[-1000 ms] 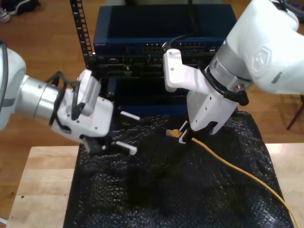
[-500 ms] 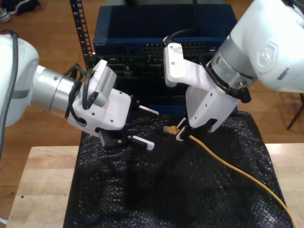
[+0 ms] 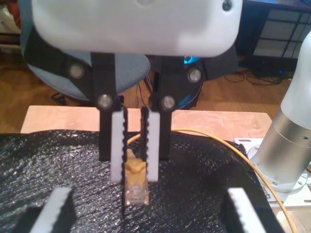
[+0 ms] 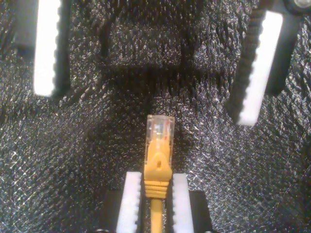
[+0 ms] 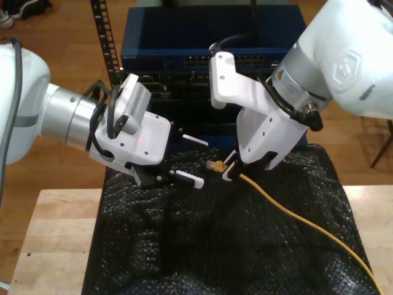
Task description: Grab the cable and plug it in
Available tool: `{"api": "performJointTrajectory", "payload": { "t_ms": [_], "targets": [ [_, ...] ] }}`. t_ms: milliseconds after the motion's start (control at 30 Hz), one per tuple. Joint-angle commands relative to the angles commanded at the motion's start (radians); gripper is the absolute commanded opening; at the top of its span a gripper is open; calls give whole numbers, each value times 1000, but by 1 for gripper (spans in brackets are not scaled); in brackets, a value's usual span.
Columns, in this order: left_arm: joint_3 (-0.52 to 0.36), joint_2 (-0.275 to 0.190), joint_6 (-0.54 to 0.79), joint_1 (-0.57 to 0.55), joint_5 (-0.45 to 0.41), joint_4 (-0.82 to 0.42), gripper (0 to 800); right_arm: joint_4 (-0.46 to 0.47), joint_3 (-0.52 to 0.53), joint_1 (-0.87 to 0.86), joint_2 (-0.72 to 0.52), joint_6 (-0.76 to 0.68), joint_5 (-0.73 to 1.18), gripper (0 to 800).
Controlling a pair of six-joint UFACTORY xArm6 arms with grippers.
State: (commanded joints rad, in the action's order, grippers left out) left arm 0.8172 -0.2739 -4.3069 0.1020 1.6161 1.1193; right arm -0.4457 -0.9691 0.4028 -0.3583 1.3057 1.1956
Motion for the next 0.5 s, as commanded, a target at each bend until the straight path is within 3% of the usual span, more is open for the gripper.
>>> {"api": "performJointTrajectory", "payload": {
  "t_ms": [500],
  "targets": [
    [-2, -2, 31, 2, 0, 0, 508, -2, -6, 5, 3, -2, 2, 4]
  ]
}}
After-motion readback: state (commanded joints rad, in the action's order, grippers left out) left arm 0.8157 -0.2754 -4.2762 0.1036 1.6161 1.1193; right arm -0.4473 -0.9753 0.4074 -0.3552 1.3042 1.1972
